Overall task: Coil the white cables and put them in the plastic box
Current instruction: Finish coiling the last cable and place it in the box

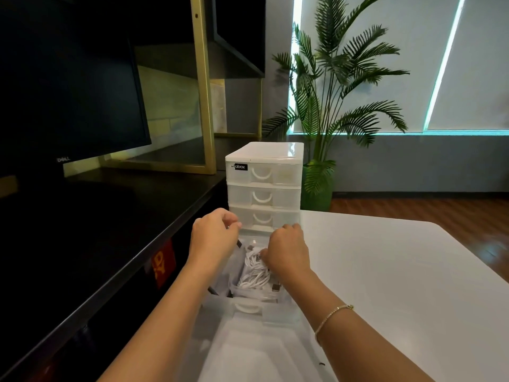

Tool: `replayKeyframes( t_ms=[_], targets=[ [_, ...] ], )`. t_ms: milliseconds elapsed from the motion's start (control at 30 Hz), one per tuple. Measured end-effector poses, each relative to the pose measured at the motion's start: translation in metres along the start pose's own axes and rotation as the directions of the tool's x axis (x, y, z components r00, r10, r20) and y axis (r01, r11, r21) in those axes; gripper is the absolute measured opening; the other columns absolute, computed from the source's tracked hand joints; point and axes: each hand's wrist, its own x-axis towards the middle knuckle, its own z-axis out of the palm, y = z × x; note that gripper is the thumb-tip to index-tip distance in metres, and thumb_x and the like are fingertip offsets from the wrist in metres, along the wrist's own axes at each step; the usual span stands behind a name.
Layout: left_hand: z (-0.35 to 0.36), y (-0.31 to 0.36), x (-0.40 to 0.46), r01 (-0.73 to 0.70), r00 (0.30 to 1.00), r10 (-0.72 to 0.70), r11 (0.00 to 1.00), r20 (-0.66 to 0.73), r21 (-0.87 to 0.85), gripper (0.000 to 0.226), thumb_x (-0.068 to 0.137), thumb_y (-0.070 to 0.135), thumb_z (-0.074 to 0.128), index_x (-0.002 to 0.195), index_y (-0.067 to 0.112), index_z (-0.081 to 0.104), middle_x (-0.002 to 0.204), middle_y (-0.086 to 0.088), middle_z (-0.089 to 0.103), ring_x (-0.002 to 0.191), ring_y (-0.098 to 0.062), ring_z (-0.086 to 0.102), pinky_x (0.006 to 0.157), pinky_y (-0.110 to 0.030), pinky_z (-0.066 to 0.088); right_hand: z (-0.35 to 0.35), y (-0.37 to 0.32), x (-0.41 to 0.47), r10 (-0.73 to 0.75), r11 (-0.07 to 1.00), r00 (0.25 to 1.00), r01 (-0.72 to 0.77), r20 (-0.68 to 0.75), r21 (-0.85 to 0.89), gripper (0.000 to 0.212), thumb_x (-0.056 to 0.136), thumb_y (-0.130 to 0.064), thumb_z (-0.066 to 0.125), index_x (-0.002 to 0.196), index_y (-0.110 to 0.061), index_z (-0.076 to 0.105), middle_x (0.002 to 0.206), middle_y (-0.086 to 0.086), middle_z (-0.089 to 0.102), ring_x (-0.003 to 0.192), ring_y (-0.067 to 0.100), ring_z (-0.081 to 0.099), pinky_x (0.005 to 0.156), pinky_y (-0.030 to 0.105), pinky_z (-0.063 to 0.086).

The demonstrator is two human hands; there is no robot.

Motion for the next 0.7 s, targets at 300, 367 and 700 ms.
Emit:
replayKeyframes(
  t_ms=[300,367,700],
  targets=[
    [0.003,-0.003,0.000,0.024,1.000,-0.023,0.994,-0.011,0.106,0.019,0.093,0.027,0.053,0.107,0.018,0.063,0.104,0.000,0.064,0.117,-0.020,0.042,0.077,-0.027,0.036,-0.008,0.004,0.002,0.000,0.991,0.999,0.006,0.043,-0.130,0.031,0.085,-0.035,0.061,0.109,-0.015,0.065,0.116,0.008,0.059,0.117,0.028,0.043,0.111,0.047,0.026],
    [0.002,-0.001,0.000,0.044,0.999,-0.047,0.982,0.012,0.183,0.023,0.093,0.028,0.052,0.112,0.017,0.061,0.109,-0.002,0.063,0.120,-0.023,0.037,0.077,-0.029,0.035,-0.009,0.006,0.002,-0.004,0.996,0.999,0.007,0.042,-0.093,0.030,0.086,-0.035,0.060,0.108,-0.016,0.066,0.115,0.008,0.060,0.114,0.027,0.044,0.109,0.046,0.029],
    [-0.004,0.002,-0.007,0.129,0.974,-0.207,0.842,0.094,0.523,0.038,0.093,0.013,0.047,0.131,0.017,0.042,0.126,-0.015,0.049,0.114,-0.031,0.047,0.086,-0.038,0.047,-0.035,0.015,-0.003,0.153,0.934,0.986,-0.167,0.071,0.317,0.024,0.085,-0.031,0.064,0.096,-0.011,0.070,0.095,0.006,0.070,0.085,0.019,0.061,0.074,0.028,0.047]
  ],
)
